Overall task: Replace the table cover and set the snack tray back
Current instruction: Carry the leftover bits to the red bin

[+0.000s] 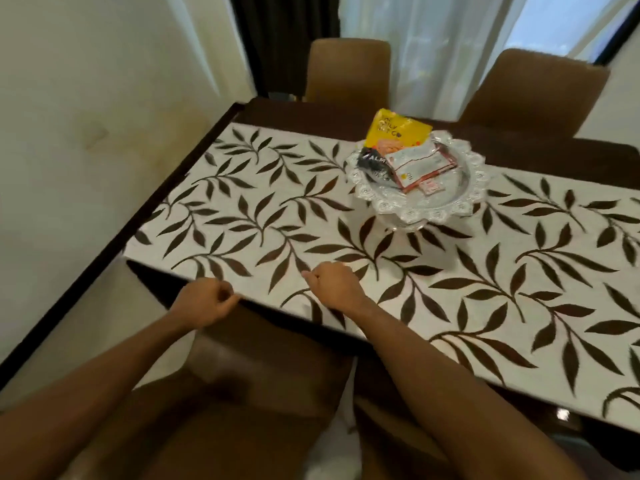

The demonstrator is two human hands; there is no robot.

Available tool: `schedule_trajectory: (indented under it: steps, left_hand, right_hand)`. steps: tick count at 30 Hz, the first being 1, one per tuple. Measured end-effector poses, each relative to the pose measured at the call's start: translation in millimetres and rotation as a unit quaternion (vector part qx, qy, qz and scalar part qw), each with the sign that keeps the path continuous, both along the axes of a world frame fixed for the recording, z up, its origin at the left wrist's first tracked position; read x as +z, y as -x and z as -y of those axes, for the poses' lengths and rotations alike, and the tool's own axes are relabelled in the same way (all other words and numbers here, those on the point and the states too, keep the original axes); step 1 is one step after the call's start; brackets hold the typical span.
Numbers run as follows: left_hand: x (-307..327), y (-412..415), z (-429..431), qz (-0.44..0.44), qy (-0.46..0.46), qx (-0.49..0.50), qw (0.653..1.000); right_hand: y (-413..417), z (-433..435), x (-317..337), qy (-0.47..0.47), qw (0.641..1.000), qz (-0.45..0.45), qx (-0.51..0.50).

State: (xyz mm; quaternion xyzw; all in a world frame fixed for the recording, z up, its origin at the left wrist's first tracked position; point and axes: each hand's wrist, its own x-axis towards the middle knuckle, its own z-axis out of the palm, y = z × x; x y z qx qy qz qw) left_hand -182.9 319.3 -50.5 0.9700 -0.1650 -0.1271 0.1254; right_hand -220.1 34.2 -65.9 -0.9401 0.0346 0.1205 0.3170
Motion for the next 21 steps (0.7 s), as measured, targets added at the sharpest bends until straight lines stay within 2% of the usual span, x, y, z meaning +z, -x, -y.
schedule_trajectory:
  steps: [2,8,12,15,21]
  left_hand:
    - [-15,14,-64,-0.026,0.006,0.037,0.999]
    - [-53,27,-193,-0.055,0.022,0.041,0.997]
    - [-82,25,-274,-0.097,0.062,0.080,0.990]
    - [-95,31,-348,-0.124,0.082,0.099,0.984]
    - [-107,22,-479,-0.174,0.071,0.174,0.967]
  right_hand:
    - [5,-60,-18,0.034,0.998,-0.029,0.047]
    - [8,-214,-41,0.042,0.990,-0.057,0.124]
    - [-4,-314,-59,0.015,0.994,-0.059,0.094]
    - [-20,-399,-68,-0.008,0.994,-0.093,0.061]
    - [-62,-521,-66,0.004,0.988,-0.123,0.096]
